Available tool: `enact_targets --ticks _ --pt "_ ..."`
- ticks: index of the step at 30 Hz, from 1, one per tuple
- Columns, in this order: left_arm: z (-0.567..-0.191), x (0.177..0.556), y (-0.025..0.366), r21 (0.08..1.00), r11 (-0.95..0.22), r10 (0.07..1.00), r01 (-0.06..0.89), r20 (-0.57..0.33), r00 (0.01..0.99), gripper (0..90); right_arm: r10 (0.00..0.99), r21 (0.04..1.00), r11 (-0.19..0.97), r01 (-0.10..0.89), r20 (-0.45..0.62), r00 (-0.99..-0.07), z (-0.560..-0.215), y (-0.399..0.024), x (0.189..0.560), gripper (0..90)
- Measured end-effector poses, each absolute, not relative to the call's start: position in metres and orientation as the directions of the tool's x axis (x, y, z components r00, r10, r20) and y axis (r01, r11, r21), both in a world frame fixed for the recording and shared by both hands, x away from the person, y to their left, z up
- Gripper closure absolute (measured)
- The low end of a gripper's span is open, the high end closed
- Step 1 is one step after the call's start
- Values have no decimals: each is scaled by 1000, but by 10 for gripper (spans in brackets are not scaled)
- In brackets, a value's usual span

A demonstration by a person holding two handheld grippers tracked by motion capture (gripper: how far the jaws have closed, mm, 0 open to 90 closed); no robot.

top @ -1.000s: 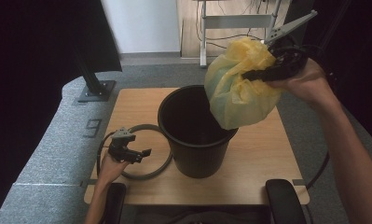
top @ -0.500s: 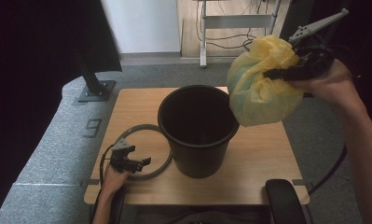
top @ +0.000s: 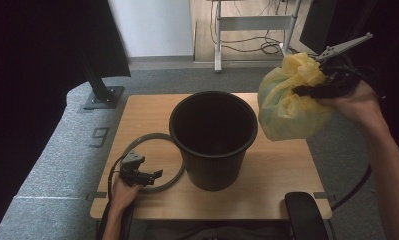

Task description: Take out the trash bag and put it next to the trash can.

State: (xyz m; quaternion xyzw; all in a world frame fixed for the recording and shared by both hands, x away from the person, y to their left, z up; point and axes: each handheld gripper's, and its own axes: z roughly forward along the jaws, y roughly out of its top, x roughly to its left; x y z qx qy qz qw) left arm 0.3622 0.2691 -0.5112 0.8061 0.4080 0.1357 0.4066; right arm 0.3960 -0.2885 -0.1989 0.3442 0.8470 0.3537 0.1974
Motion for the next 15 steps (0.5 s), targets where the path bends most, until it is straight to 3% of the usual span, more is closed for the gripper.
enact_targets --ticks 15 --pt "-513 365 264 734 -363 788 574 -87 609 0 757 724 484 492 -65 -650 -276 -295 423 734"
